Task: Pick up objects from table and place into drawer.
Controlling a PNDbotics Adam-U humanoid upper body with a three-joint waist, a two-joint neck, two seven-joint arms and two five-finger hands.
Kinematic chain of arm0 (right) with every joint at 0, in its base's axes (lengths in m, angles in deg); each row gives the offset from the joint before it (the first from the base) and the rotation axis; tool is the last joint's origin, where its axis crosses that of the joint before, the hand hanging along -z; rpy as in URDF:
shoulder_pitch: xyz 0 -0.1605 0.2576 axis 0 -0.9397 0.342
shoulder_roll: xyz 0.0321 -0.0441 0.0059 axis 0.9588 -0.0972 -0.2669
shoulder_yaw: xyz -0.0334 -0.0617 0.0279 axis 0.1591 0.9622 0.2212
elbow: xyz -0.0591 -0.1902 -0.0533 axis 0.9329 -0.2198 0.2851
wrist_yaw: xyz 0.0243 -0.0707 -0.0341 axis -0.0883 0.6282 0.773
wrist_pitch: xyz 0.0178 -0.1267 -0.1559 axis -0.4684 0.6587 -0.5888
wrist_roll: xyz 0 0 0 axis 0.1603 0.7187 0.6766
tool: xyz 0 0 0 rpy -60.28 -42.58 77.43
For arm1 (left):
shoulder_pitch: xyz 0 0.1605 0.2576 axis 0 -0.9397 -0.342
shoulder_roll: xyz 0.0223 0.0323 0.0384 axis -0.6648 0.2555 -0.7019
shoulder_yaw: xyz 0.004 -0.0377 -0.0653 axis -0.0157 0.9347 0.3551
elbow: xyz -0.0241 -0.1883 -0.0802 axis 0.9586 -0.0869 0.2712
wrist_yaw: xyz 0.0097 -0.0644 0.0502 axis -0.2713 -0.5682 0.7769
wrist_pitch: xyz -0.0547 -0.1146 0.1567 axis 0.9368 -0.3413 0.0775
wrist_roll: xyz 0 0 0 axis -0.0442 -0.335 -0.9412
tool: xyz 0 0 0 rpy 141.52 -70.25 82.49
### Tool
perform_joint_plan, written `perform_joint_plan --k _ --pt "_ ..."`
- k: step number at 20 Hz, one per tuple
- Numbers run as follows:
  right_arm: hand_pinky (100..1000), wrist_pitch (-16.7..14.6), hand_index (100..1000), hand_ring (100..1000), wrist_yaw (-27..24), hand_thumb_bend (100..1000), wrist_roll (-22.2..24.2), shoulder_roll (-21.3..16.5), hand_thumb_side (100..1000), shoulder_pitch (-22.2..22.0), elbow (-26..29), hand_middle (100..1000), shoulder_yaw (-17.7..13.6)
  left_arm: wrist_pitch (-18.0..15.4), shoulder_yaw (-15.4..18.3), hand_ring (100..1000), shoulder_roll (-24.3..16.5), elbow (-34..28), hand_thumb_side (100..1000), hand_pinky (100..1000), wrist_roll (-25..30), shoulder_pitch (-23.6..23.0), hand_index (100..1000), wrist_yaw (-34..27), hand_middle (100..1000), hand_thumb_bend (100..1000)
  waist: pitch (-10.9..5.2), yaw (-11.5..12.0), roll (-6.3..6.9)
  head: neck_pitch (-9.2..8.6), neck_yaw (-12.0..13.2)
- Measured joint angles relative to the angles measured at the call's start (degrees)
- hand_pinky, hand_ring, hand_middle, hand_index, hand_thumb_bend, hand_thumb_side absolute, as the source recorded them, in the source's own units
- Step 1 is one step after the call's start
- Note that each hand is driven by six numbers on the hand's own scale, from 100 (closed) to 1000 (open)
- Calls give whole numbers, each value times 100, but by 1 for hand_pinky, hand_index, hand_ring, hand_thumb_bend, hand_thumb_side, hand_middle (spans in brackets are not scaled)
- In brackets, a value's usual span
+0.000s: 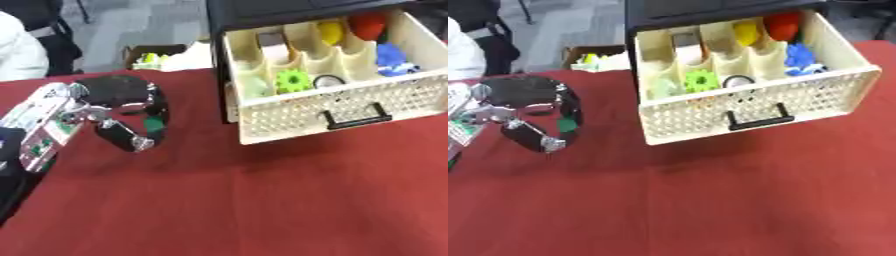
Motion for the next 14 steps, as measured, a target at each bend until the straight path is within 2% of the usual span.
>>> perform_joint_plan --k 6,14 --pt "689 -5 704 705 -76 100 -71 -24 1000 -42 0 595 -2 145 110 549 -69 -234 267 535 133 51 632 -371 439 100 -103 26 -31 12 -2" --pt "689 45 704 705 -152 100 -149 -104 1000 -72 0 595 -5 277 210 547 -149 -471 263 535 255 182 632 -749 439 100 -219 68 -5 55 -2"
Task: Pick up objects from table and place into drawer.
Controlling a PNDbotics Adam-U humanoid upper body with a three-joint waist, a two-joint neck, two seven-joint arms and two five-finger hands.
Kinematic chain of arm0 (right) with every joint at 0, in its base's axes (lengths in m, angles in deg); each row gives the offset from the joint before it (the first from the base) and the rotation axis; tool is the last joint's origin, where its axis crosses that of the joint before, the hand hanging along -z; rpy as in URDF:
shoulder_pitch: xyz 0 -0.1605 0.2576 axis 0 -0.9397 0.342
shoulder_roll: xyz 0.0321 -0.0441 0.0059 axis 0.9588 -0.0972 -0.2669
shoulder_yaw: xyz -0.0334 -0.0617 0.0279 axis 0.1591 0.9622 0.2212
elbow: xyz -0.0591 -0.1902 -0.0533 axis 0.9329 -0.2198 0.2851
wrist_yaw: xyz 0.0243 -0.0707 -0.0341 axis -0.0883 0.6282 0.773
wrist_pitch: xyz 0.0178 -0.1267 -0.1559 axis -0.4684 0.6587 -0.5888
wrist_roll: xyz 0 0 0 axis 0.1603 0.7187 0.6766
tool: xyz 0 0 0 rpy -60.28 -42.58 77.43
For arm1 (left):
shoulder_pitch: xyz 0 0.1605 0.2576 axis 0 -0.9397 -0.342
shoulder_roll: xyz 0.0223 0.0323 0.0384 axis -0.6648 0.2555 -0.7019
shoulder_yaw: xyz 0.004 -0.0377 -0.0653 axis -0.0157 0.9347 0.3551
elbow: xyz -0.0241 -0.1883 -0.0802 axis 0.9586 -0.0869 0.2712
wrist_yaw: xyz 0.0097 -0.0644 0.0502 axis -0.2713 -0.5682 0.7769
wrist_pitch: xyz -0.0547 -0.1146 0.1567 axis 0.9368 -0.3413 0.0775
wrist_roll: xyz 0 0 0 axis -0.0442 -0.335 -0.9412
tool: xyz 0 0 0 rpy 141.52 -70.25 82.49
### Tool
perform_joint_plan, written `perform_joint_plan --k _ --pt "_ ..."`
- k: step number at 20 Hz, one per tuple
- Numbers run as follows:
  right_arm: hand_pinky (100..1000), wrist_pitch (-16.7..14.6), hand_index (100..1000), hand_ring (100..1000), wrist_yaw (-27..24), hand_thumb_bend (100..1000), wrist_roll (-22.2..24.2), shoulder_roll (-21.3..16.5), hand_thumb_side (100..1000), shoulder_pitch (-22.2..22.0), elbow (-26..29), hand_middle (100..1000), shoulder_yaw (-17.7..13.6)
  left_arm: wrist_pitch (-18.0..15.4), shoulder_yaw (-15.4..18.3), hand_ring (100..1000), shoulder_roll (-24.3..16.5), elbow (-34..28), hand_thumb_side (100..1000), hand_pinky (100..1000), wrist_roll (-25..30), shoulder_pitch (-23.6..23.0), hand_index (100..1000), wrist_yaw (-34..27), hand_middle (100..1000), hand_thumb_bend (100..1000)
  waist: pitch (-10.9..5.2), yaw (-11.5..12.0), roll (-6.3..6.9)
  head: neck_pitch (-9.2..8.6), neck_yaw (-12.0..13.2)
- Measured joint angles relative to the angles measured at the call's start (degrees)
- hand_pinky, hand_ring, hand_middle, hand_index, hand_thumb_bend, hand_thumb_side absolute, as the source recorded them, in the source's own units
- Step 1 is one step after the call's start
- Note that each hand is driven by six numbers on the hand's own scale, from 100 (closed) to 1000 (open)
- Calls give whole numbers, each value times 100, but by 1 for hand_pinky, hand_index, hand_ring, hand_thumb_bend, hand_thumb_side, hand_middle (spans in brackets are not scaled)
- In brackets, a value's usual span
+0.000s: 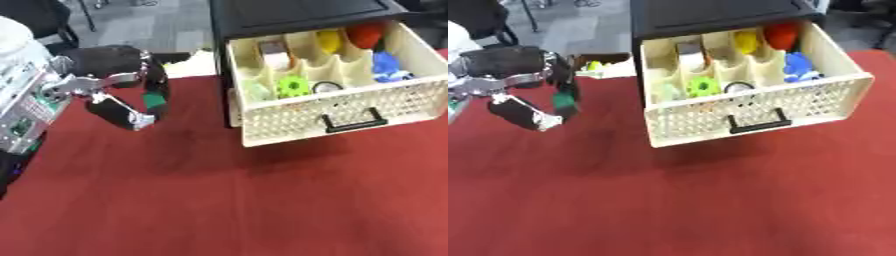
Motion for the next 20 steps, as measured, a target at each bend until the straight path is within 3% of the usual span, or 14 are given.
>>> perform_joint_plan --k 10,11,12,20 --pt "688 69 706 706 -59 100 -90 -54 1000 -17 0 597 -13 122 135 544 6 -176 256 534 42 284 629 -356 437 100 -97 14 42 0 -2" --pt "688 67 706 706 -70 100 -98 -54 1000 -17 0 597 -14 134 147 544 11 -176 298 534 39 336 628 -382 436 100 -104 9 43 0 -2" --pt "688 70 706 706 -78 100 -107 -56 1000 -17 0 597 -16 144 165 544 24 -175 255 534 39 389 628 -406 436 100 -108 3 45 -1 -2" --pt "688 138 705 706 -100 100 -149 -98 1000 37 0 596 -28 204 290 540 408 -46 251 532 -48 802 624 -452 433 100 -109 -59 117 -7 12"
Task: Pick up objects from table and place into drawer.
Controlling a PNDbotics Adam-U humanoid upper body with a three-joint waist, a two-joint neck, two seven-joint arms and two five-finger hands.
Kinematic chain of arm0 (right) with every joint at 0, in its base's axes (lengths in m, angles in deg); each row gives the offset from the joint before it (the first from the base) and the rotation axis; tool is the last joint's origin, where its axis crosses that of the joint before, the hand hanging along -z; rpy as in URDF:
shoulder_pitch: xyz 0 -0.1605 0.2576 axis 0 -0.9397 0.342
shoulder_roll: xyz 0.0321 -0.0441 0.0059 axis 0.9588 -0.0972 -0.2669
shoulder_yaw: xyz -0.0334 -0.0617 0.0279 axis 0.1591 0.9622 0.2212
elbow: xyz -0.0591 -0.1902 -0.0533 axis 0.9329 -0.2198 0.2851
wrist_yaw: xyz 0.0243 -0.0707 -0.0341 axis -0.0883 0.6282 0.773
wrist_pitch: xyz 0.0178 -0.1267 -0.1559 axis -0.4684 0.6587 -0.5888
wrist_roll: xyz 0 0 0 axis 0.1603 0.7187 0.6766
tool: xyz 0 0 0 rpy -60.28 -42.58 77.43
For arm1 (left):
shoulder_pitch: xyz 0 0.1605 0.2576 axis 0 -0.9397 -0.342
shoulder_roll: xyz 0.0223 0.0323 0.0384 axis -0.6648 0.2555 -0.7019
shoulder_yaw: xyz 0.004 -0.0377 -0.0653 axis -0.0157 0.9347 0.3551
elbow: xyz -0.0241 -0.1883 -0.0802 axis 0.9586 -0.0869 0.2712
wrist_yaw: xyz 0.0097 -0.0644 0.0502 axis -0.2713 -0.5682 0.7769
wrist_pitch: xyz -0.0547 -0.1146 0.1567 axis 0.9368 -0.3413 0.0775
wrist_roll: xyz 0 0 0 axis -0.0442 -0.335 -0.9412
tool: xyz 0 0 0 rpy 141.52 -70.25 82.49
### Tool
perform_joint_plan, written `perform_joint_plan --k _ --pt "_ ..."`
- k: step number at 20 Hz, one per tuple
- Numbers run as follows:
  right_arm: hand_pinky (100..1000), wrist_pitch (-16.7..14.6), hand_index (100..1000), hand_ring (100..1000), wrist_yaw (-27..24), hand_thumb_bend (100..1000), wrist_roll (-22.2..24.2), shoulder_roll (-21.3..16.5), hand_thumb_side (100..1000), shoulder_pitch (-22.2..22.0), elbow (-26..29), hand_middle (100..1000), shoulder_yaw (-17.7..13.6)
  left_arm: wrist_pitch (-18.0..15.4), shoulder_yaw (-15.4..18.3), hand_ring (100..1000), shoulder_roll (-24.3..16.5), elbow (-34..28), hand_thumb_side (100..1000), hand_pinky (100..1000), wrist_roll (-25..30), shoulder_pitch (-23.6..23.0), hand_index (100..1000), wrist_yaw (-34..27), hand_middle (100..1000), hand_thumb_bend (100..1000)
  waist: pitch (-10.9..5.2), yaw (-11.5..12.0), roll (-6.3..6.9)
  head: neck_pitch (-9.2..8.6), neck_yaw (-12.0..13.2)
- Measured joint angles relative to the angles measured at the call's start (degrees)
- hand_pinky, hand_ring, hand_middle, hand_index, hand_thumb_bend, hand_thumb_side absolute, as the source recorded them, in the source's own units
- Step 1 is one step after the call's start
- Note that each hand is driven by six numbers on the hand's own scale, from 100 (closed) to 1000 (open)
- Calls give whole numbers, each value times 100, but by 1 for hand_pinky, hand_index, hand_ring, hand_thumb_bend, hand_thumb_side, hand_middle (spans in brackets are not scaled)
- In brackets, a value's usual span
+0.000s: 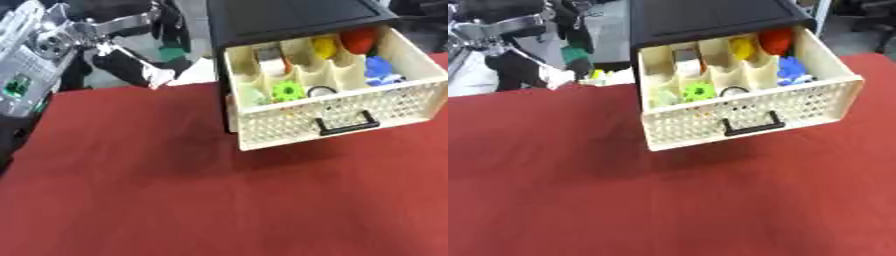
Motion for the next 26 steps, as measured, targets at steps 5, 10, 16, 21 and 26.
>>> perform_joint_plan --k 5,10,16,21,26 --pt "687 58 704 705 0 100 -2 -1 1000 52 0 595 0 40 67 537 261 155 249 530 -67 189 620 -32 431 100 25 -64 44 -5 30" --pt "686 129 703 705 4 100 -6 -1 1000 110 0 594 0 53 89 537 493 246 249 530 -139 343 620 -70 431 100 72 -122 106 -33 72" --pt "686 210 703 705 7 100 -13 -5 1000 199 0 594 1 26 90 538 658 321 247 532 -322 544 621 12 429 100 95 -156 177 -79 113" --pt "686 257 702 705 10 100 -10 -28 1000 229 0 594 2 -23 89 537 721 408 246 531 -544 679 619 139 426 100 106 -200 250 -116 112" --pt "685 309 701 704 16 100 -13 -53 1000 288 0 593 3 -65 87 537 861 530 246 531 -723 762 618 216 425 100 138 -277 304 -185 142"
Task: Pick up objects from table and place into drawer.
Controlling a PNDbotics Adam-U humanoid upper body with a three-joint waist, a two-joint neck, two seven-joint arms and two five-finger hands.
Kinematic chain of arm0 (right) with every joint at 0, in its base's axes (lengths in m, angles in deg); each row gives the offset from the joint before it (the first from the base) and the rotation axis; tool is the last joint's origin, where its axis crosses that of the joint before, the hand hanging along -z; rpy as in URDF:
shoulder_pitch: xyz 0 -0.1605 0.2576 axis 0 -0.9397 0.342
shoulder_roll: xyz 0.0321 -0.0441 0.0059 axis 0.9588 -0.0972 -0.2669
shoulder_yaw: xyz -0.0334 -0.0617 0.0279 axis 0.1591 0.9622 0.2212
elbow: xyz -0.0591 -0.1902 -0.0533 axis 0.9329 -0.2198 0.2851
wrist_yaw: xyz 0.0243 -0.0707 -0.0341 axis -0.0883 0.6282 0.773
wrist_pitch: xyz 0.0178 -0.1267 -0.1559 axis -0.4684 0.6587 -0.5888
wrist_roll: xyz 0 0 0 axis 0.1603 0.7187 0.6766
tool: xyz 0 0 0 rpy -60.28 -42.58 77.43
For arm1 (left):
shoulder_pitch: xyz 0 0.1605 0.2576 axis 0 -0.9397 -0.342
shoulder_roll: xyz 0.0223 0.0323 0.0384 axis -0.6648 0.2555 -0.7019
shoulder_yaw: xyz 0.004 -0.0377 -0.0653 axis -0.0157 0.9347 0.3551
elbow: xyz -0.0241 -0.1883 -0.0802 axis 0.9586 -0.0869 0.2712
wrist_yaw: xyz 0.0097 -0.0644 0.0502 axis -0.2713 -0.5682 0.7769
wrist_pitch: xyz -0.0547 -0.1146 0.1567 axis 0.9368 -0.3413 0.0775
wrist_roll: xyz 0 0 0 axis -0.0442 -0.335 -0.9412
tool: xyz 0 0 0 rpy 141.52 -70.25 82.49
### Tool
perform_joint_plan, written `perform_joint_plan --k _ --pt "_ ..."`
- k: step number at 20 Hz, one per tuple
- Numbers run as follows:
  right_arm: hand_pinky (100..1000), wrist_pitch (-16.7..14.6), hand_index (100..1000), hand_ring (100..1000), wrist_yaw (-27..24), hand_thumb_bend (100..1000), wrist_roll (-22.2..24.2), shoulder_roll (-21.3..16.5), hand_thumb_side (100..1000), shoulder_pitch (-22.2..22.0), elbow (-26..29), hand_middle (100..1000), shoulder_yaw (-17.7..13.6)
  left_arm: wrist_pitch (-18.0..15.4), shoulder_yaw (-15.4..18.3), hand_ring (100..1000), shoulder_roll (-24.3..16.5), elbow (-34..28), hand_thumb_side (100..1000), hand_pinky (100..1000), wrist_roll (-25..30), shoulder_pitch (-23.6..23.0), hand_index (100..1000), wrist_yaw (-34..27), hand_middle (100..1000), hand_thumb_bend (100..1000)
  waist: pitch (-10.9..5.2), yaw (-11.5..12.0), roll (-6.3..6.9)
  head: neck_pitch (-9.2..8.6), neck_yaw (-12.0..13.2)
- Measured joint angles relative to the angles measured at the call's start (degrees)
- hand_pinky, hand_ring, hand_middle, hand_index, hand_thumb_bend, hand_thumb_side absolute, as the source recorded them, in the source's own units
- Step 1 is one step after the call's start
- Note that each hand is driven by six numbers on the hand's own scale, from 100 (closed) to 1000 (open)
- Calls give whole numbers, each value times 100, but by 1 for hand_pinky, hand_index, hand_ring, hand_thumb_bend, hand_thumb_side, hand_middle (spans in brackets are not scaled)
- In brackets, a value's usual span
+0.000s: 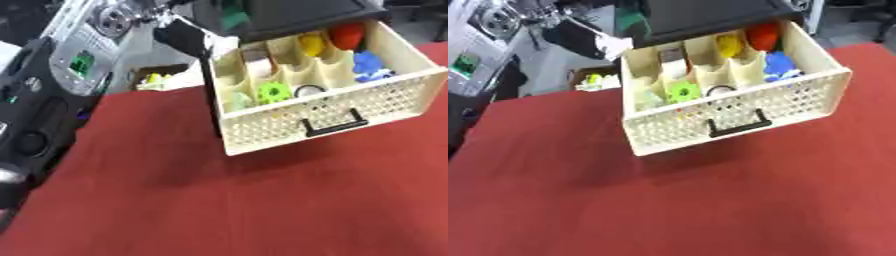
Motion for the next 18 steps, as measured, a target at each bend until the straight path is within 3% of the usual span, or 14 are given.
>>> perform_joint_plan --k 10,13,16,18 --pt "684 113 700 704 37 100 -9 -1 1000 109 0 592 4 -80 -3 543 223 381 246 536 -393 111 650 196 439 100 46 -108 85 -122 109" --pt "683 132 700 703 44 100 -18 -1 1000 109 0 591 4 -122 -2 600 250 500 253 589 -506 110 806 297 542 100 48 -109 87 -124 121" --pt "683 145 700 703 61 100 -18 -1 1000 109 0 591 2 -164 -2 729 250 601 267 658 -543 97 913 446 704 100 48 -108 91 -124 121" --pt "682 158 700 703 76 100 -31 -1 1000 109 0 591 0 -209 -2 776 250 638 271 712 -510 82 960 545 754 100 48 -104 96 -124 121"
